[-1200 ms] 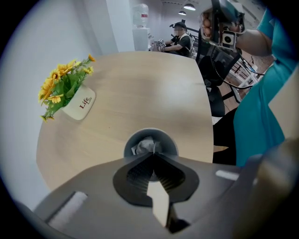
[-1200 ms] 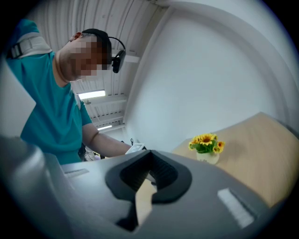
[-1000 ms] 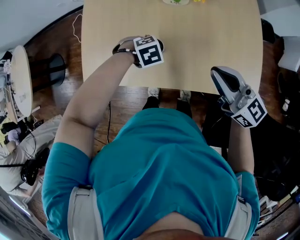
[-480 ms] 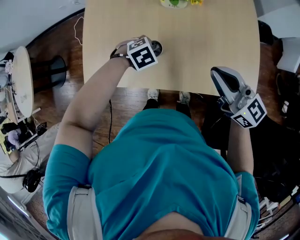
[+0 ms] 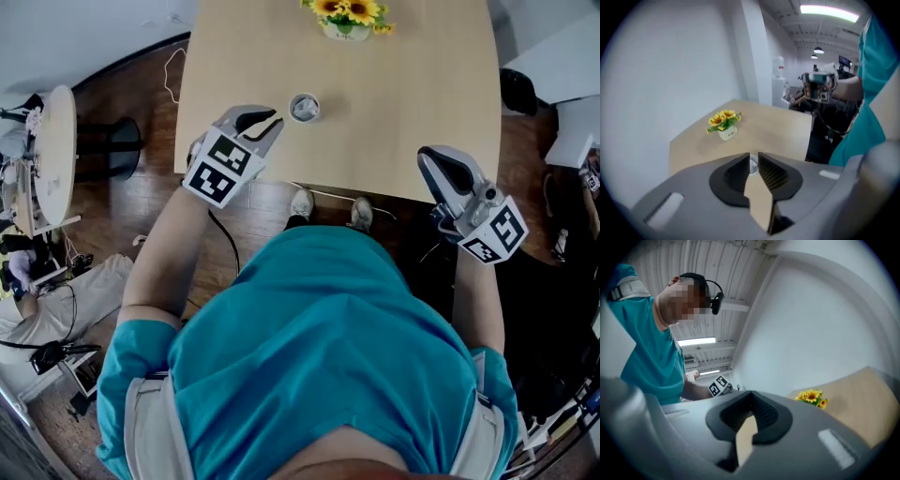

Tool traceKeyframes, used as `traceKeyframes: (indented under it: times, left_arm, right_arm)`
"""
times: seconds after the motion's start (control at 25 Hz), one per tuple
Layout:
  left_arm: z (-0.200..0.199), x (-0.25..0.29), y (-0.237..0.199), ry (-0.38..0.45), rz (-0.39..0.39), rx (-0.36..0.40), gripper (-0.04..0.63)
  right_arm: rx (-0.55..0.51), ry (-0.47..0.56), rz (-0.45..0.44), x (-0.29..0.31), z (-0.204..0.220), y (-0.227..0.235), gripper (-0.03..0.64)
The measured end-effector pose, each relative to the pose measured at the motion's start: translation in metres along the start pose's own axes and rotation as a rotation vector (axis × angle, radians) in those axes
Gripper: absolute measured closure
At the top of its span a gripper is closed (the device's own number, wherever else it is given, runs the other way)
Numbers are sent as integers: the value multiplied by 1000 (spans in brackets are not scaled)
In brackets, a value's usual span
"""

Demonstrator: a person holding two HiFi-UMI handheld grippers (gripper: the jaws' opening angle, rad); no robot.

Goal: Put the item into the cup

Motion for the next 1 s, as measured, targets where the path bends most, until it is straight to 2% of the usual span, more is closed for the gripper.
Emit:
traceKeyframes:
  times: [0.16,0.24,0.48,0.76,1.0]
  left_arm:
    - [-18,-81,27,255,-123,-78,585]
    - [-13,-116,53,333,-144,-86,591]
    - [31,-186,94,496,-188,-109,591]
    - [126,-265,156,666,-212,-85,591]
    - [175,-332,206,772,-257,-198,591]
  right_arm:
    - [-2,10,-22,-2,-12,-22,617]
    - [-3,32,-32,-4,-5,-52,617]
    - [-57,55,-17,-2,12,-130,617]
    - [-140,62,56,11,32,-246,617]
    - [-175,57,57,4,50,-332,617]
Point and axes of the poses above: the fingertips, and each gripper's own axes: x forward along the fingers, y to its right, z out of its underside, the point moved 10 cm from there along -x, backward along the fingers, and after that the axes turned 15 degrees about x, right-handed, at the moved point
